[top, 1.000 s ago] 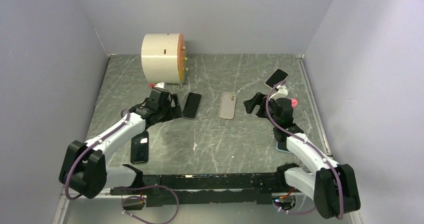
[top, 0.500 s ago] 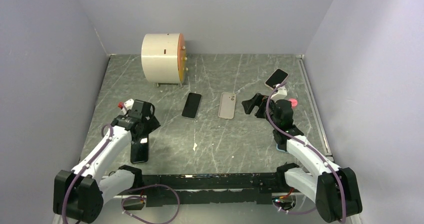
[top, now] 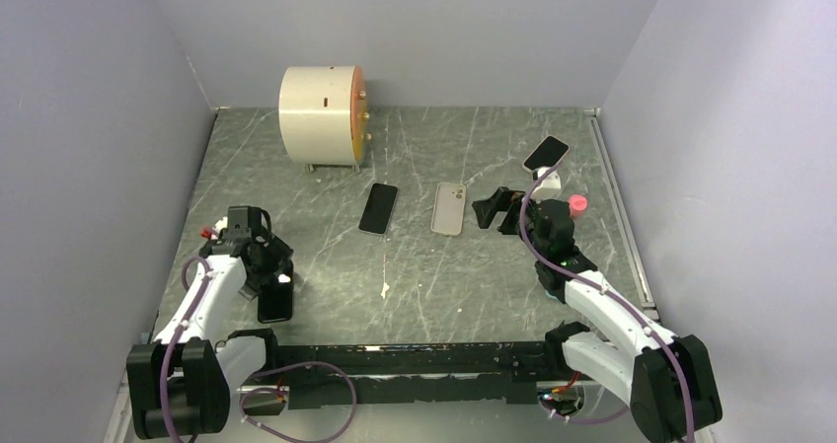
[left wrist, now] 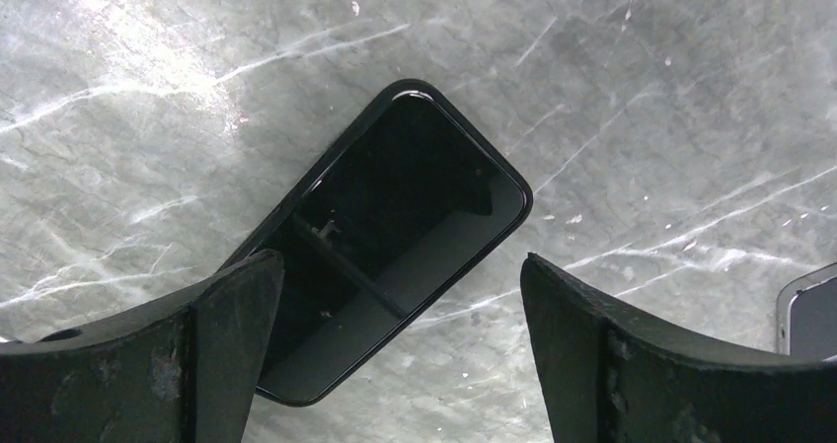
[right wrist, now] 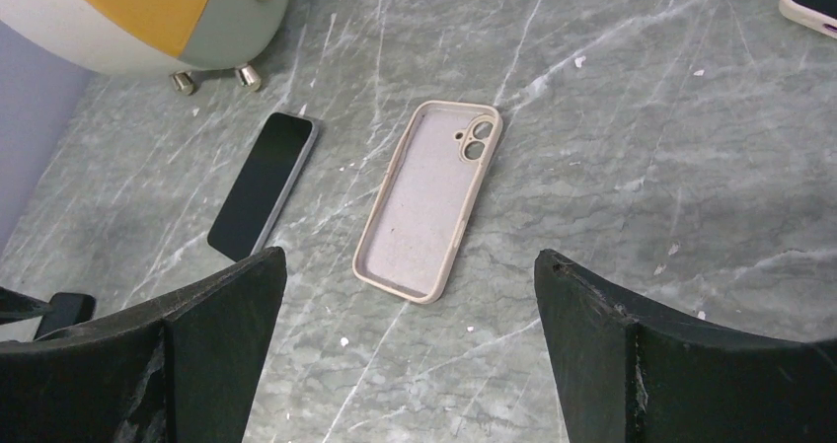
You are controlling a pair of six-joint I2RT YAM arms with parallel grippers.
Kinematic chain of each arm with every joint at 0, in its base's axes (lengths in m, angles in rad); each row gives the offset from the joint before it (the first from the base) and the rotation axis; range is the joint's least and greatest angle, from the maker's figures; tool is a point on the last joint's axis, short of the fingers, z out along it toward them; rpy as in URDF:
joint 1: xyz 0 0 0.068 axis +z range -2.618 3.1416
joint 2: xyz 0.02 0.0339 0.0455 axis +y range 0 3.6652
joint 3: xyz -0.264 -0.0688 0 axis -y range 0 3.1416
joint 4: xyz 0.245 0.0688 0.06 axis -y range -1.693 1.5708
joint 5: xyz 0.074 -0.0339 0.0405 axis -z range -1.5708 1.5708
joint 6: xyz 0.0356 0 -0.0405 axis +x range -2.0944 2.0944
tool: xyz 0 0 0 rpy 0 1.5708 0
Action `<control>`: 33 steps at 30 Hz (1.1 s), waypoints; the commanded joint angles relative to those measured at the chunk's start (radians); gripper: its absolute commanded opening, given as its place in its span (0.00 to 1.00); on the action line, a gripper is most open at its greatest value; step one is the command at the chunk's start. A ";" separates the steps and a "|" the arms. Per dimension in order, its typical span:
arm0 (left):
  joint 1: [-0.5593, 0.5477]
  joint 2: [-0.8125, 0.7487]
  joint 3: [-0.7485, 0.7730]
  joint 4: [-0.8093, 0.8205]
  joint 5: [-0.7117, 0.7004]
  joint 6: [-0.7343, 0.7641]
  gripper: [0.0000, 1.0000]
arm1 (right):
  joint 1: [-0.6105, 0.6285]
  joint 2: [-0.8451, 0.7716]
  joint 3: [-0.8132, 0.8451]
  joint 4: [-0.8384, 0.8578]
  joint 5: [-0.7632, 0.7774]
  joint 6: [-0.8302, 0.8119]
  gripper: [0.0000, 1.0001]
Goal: Take the phone out of the phone case
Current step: Pick up the phone at the center of the board.
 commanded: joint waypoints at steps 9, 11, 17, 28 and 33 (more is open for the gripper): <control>0.038 -0.011 0.014 -0.020 -0.070 -0.036 0.94 | 0.033 -0.032 0.013 0.033 0.052 -0.048 0.99; 0.039 -0.013 0.008 -0.012 -0.075 -0.038 0.94 | 0.038 -0.033 0.013 0.034 0.056 -0.053 0.99; 0.045 0.064 0.006 0.020 -0.036 -0.026 0.94 | 0.050 -0.039 0.013 0.032 0.057 -0.066 0.99; 0.042 0.071 0.014 0.040 0.180 0.023 0.94 | 0.051 -0.027 0.015 0.034 0.058 -0.067 0.99; 0.013 0.053 0.002 0.027 0.217 0.012 0.94 | 0.050 -0.019 0.015 0.036 0.057 -0.068 0.99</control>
